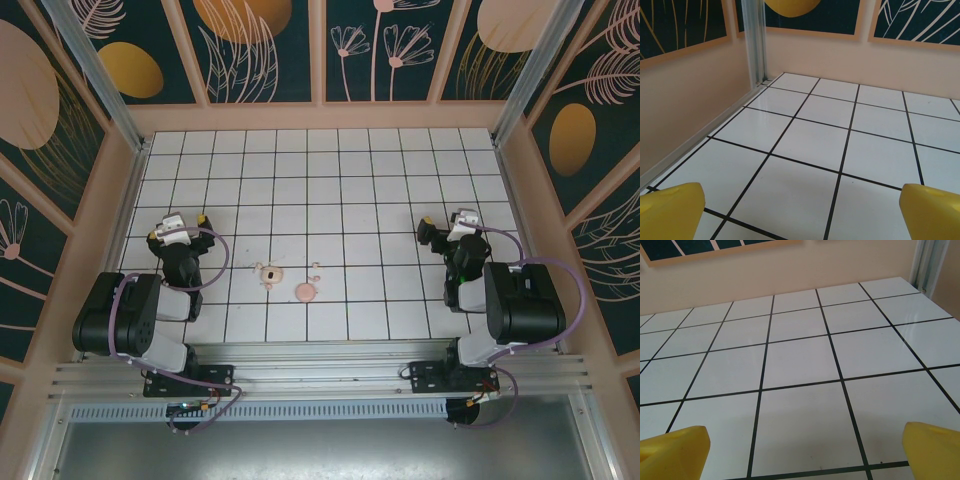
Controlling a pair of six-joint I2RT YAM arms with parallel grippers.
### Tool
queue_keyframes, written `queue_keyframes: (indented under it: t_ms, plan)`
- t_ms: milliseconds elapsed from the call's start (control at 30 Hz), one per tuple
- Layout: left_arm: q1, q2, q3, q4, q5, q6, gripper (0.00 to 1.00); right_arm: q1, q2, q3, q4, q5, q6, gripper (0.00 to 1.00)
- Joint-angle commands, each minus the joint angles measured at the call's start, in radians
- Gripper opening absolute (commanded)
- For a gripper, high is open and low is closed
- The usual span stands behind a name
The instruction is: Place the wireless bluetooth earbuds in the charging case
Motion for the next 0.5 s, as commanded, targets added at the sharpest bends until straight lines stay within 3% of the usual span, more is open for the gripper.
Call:
queue_keyframes:
  t_ms: [0,300,467]
  plan:
    - [-0.007,0.008,0.019,0.047,-0.016,0.010,0.99,-0.006,0.010,0.019,0.052,-0.004,0.004,0.99]
    - [-0.007,0.005,0.015,0.053,-0.017,0.013,0.99,-0.005,0.005,0.024,0.041,-0.008,0.001,0.99]
    - [-0.007,-0.046,0.053,-0.054,0.009,0.024,0.96,-0.005,-0.068,0.057,-0.079,-0.009,0.003,0.99]
